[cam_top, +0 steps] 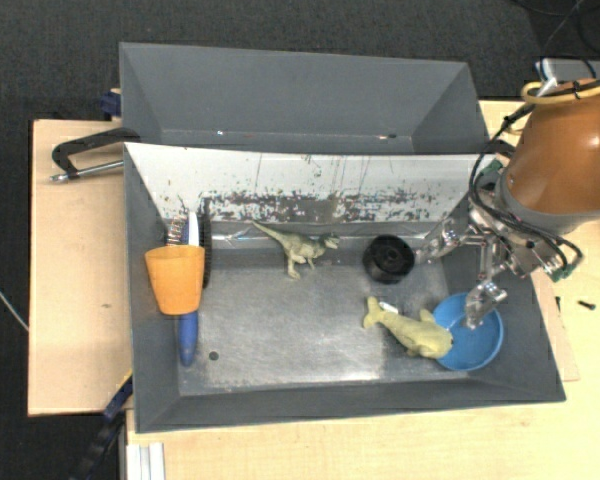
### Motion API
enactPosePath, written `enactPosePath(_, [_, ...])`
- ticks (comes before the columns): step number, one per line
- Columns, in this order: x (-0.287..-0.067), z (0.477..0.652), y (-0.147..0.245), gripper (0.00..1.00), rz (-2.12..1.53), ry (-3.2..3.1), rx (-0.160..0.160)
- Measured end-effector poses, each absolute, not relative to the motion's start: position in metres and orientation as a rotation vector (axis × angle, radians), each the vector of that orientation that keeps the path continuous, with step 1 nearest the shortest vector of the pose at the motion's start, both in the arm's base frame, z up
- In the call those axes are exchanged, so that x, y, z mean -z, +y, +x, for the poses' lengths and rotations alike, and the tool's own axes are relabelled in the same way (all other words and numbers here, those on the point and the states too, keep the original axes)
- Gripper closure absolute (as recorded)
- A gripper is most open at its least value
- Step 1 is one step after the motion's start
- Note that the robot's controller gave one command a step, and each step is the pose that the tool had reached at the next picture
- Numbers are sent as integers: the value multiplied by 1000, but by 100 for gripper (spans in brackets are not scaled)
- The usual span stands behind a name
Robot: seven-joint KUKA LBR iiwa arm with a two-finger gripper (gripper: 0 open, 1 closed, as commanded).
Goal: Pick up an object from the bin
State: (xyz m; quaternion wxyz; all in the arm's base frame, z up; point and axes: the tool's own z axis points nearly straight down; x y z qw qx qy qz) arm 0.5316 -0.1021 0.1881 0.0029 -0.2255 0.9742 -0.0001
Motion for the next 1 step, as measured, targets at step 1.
enactPosePath(1, [-79, 553, -109, 0, -1091, 2948, -1])
